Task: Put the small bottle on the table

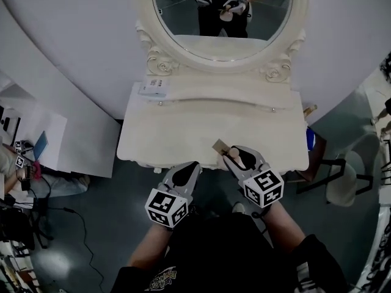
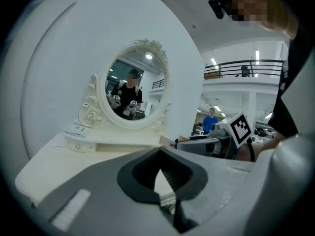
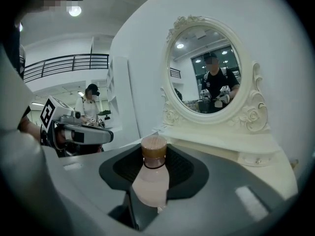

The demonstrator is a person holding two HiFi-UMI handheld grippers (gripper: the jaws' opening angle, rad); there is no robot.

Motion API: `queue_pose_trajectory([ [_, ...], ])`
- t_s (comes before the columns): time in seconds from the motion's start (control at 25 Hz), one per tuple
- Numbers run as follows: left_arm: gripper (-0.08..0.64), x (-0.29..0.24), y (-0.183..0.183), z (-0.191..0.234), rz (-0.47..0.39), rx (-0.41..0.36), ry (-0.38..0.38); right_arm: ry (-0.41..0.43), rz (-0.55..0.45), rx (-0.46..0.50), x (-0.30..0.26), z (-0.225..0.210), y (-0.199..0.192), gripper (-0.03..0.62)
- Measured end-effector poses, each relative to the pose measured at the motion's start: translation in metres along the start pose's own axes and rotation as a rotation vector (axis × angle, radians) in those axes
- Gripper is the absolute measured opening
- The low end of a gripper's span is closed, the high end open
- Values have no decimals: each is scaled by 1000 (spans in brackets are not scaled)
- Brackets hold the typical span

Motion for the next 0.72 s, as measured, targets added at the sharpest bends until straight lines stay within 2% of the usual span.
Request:
queue_pose_trajectory([
  [0.44, 0, 23, 12, 29, 28, -34, -155, -148, -15, -41, -8, 32, 10, 167],
  [0.72, 0, 41, 13, 38, 46, -54, -208, -192, -24, -65, -10, 57, 11, 167],
])
Point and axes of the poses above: the fingertips, and each gripper's own axes: x backward along the fingers, z to its left, y out of its top, the point moved 2 cm from there along x, backward along the fingers, and after that the axes turned 15 degrees about -y, right-handed, at the moved point
